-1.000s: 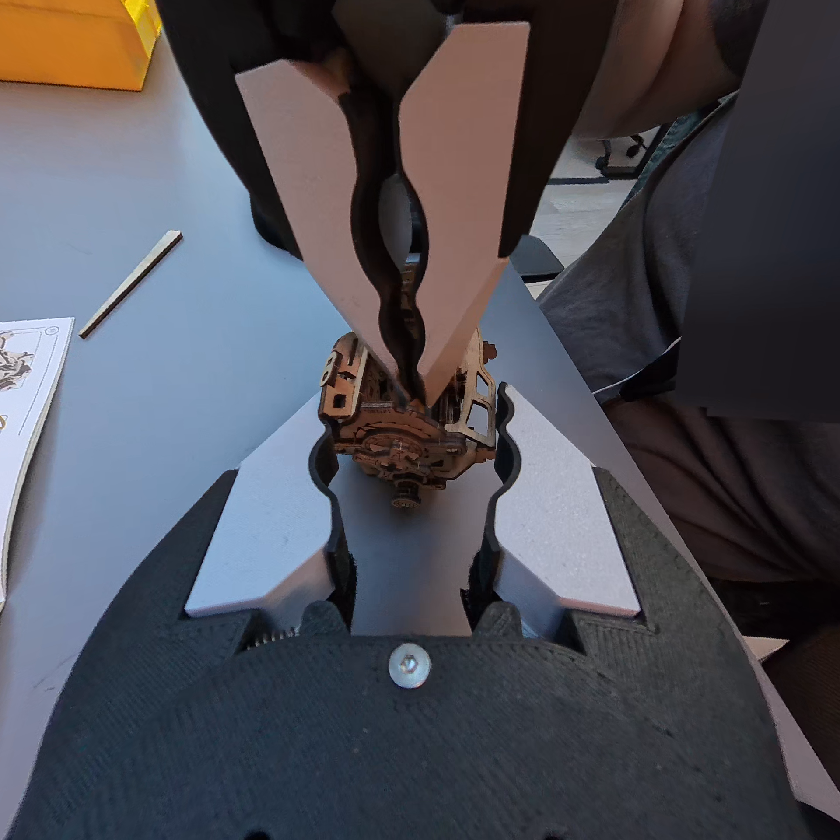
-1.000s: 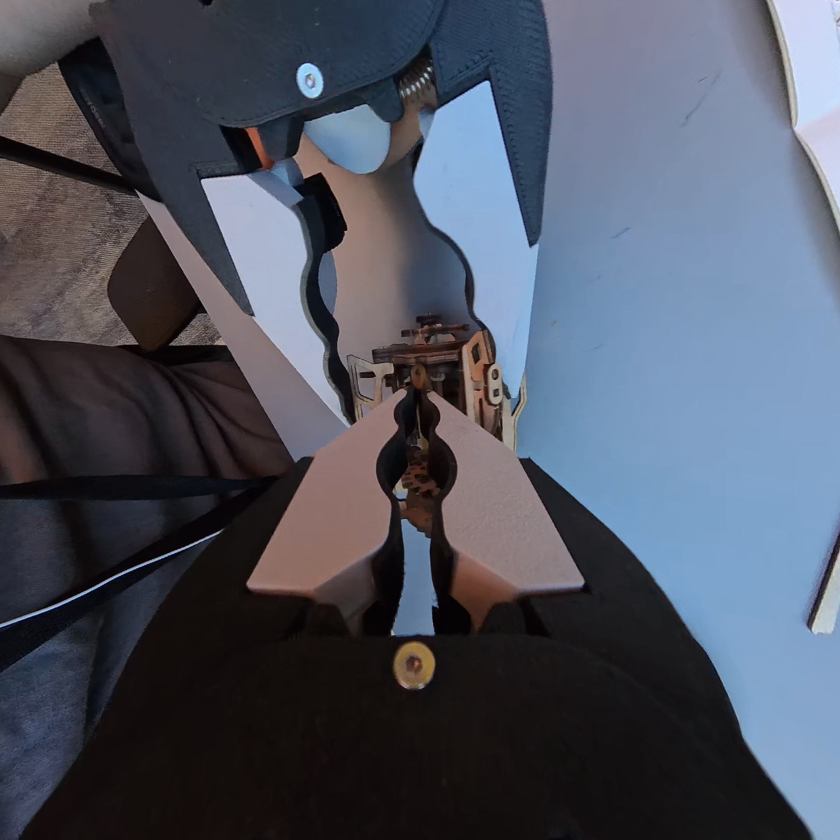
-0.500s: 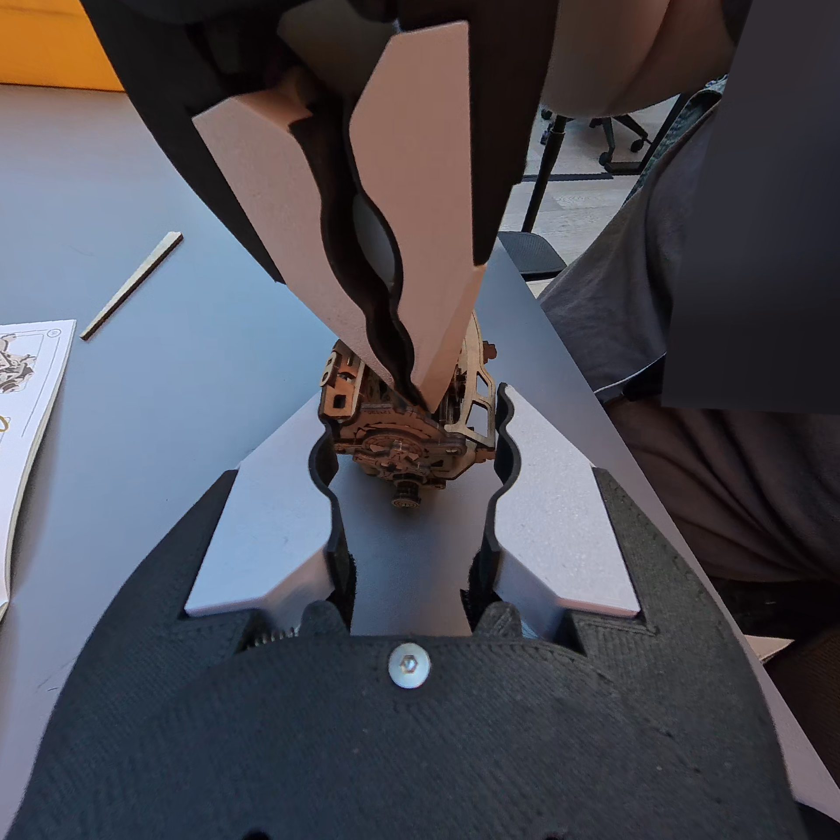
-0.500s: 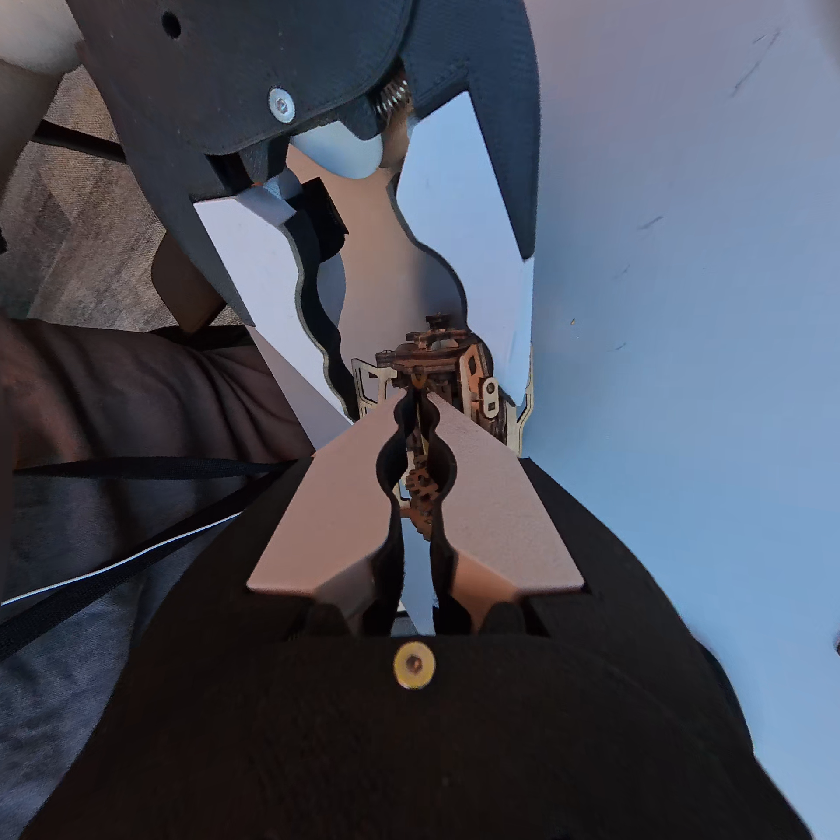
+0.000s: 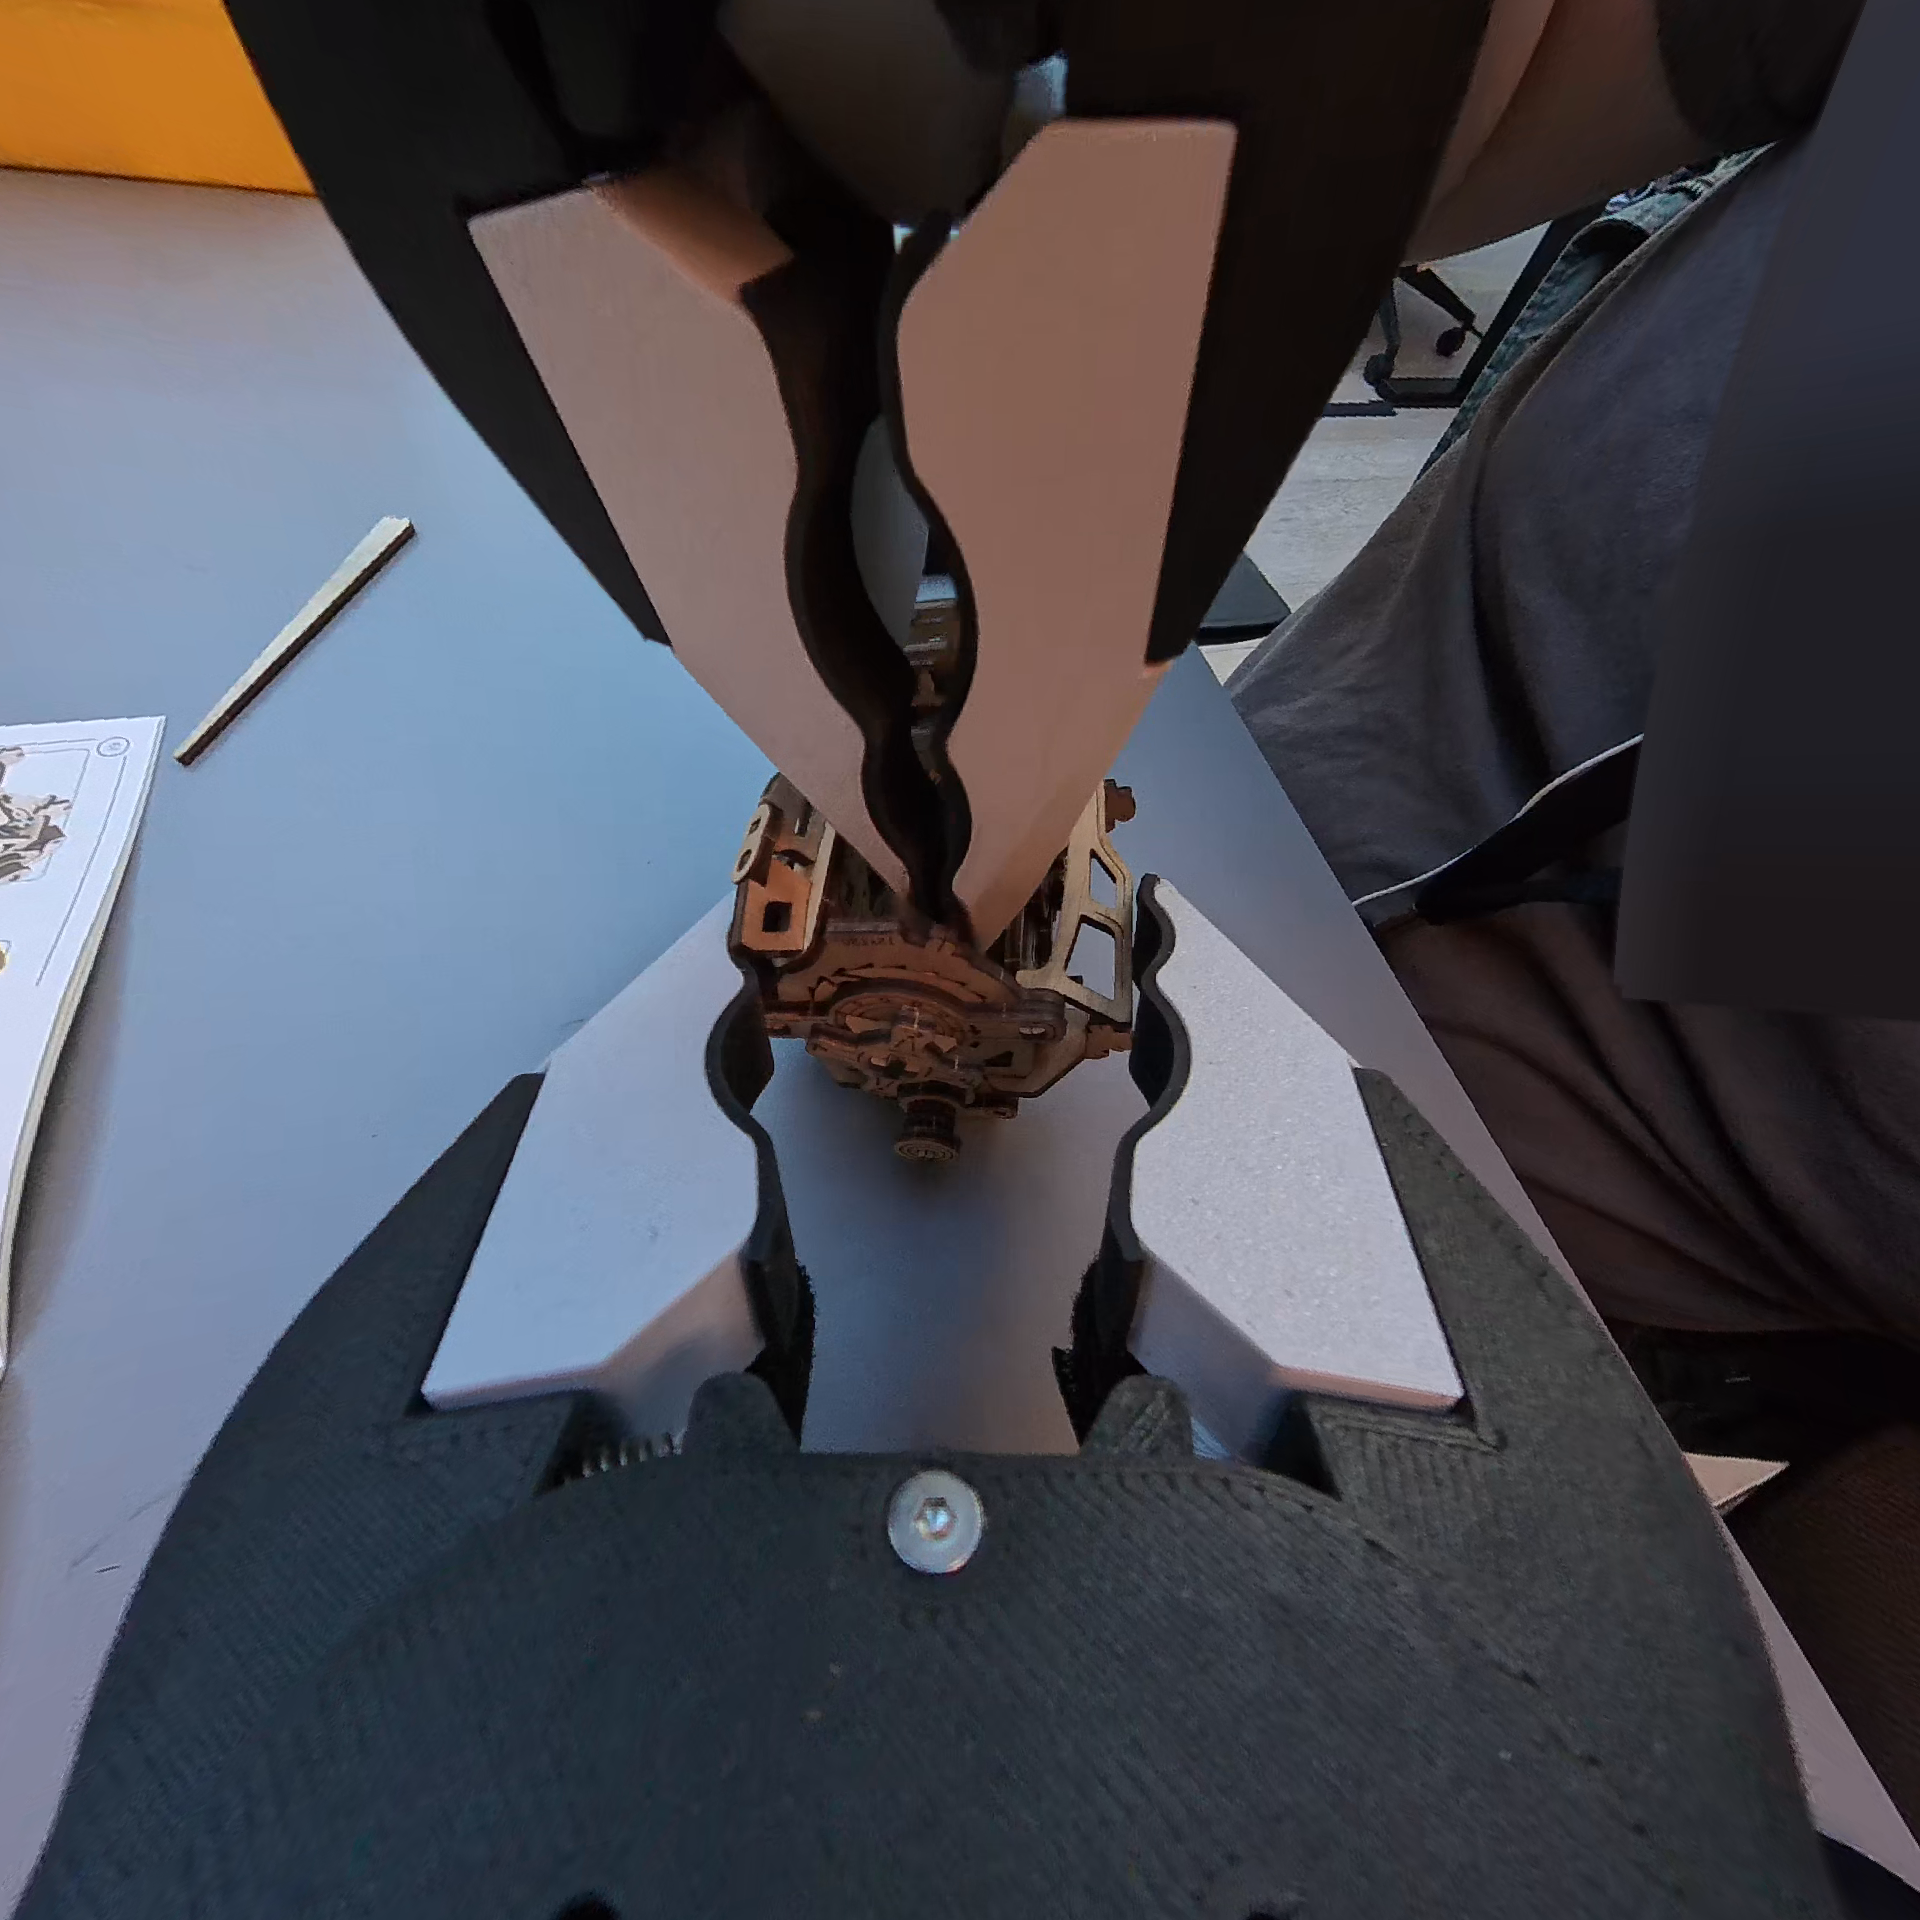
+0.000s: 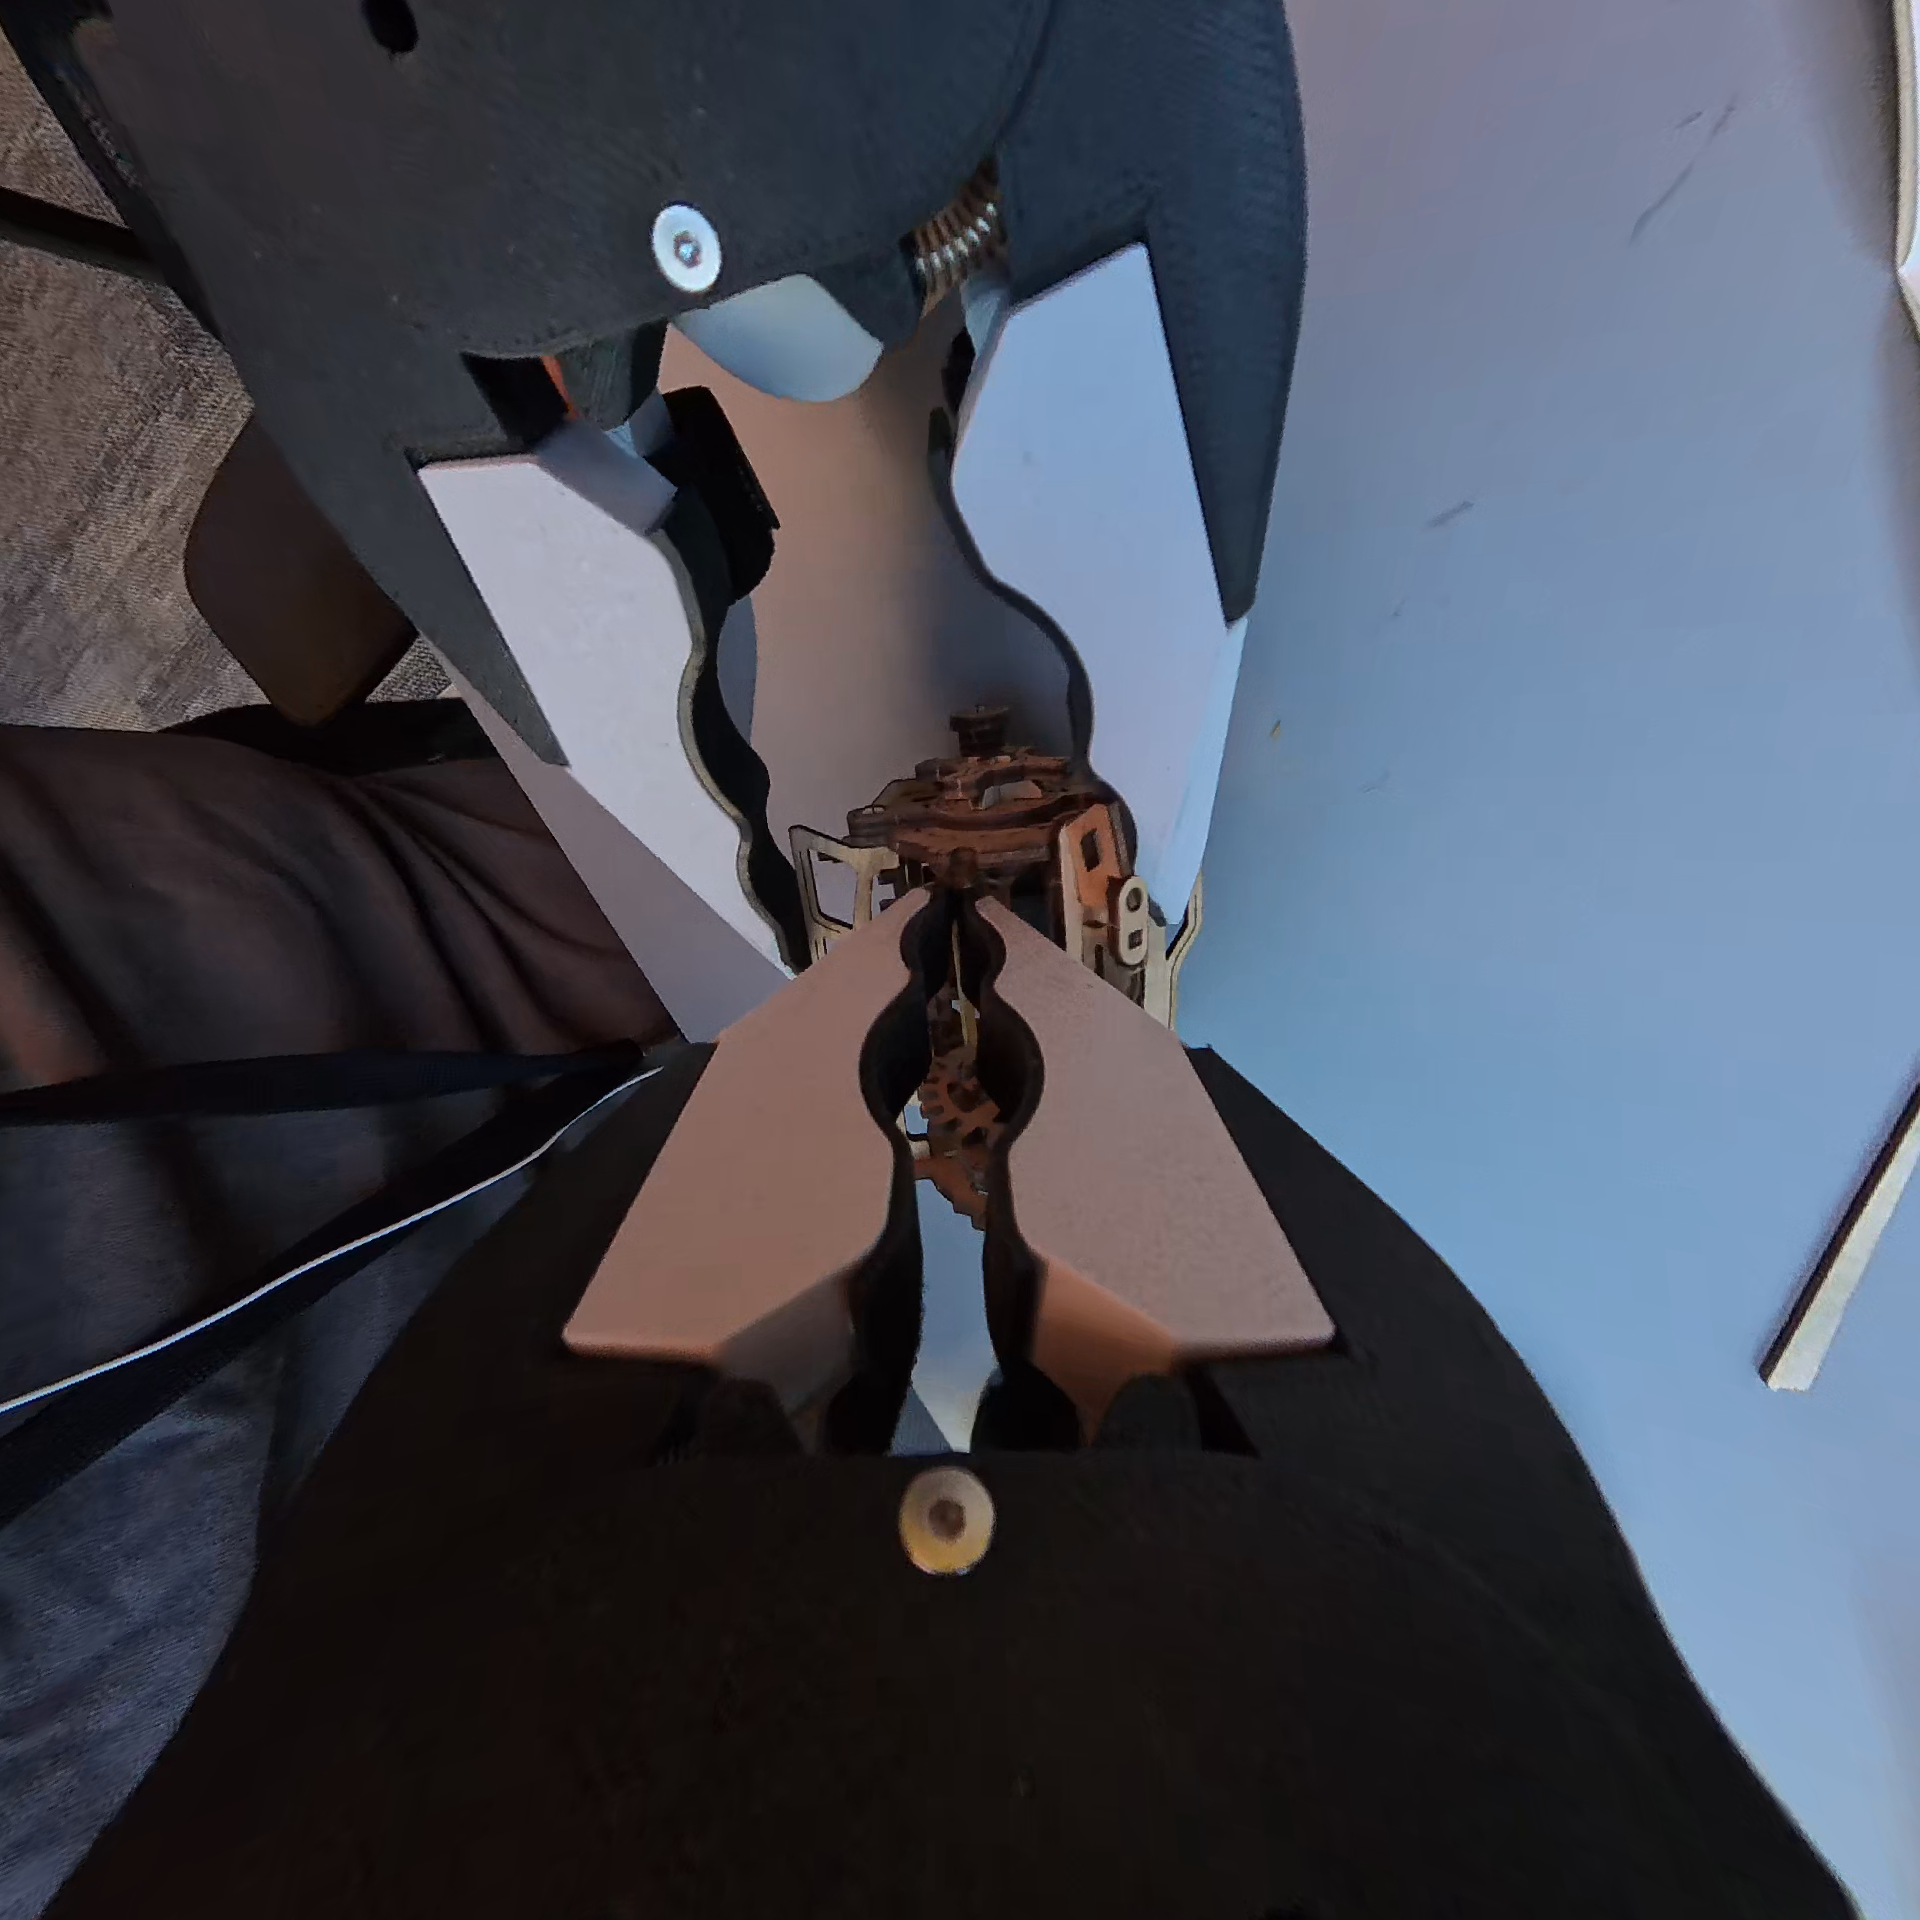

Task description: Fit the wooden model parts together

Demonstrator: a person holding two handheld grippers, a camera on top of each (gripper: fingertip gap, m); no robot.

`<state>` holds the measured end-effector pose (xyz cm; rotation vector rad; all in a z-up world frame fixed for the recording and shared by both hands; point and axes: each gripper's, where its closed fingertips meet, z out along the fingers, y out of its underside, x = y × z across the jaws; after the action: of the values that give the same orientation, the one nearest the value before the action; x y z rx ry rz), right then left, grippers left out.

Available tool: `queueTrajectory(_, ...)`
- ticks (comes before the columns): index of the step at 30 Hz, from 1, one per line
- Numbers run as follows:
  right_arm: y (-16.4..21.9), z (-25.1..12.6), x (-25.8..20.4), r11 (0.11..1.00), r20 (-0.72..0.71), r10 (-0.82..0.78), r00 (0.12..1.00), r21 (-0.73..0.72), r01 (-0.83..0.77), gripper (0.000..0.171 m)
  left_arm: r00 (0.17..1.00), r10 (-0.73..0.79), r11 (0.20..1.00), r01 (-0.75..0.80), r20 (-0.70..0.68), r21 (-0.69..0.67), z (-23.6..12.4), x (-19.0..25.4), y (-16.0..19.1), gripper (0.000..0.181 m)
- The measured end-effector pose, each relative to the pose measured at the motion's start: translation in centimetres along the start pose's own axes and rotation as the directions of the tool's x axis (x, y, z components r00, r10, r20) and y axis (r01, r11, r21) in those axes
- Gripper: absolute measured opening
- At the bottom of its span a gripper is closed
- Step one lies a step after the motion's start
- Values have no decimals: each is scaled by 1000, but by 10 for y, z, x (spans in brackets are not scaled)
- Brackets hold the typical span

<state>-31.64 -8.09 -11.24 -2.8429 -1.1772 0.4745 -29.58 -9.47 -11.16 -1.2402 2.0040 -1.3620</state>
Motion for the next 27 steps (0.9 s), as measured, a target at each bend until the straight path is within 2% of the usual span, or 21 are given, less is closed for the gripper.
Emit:
queueTrajectory(14,-3,0,2,993,-59,-66,996,99,72,0,1000,-10,1000,10,-5,4,0,0,0,67)
queueTrajectory(27,-4,-2,0,990,-33,-54,998,127,58,0,1000,-3,1000,3,-4,3,0,0,0,68)
